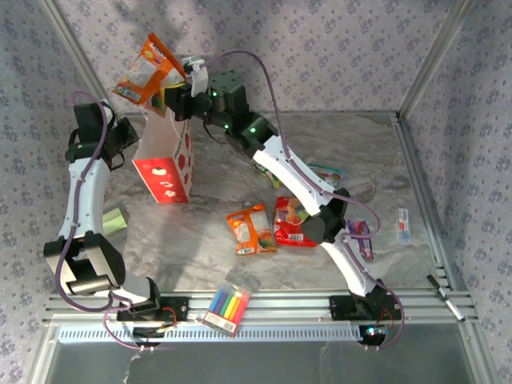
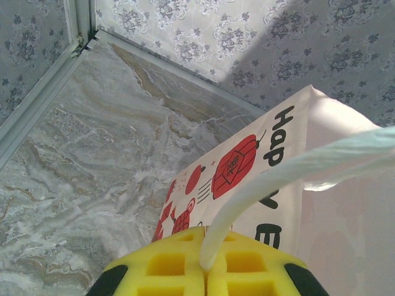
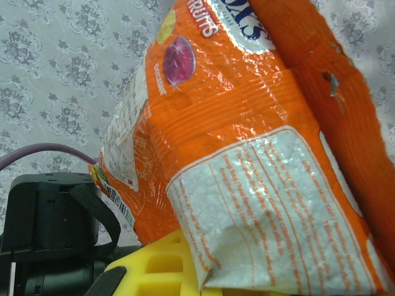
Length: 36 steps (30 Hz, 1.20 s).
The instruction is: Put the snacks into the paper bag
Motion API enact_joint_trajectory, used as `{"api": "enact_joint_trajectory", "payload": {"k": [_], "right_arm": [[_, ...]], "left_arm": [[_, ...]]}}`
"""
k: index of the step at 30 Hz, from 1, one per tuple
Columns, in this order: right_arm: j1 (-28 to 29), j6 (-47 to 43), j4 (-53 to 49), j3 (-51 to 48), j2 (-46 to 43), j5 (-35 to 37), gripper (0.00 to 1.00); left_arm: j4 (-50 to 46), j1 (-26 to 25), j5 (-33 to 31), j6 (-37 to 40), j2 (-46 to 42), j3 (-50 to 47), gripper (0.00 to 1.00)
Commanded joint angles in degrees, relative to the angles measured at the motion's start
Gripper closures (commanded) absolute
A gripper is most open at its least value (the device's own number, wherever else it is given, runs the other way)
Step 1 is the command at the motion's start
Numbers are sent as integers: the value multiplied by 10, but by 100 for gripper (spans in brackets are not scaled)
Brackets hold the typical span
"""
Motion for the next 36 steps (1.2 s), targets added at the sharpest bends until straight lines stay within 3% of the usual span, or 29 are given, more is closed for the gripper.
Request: {"api": "enact_joint_trajectory", "payload": {"k": [1,36], "right_arm": [[6,17,66,19,10,-20,100],[17,-63,-80,-5,41,65,100]], "left_arm": [[5,3,13,-1,-22,4,94],[-14,15,3,10,-31,27,95]]}}
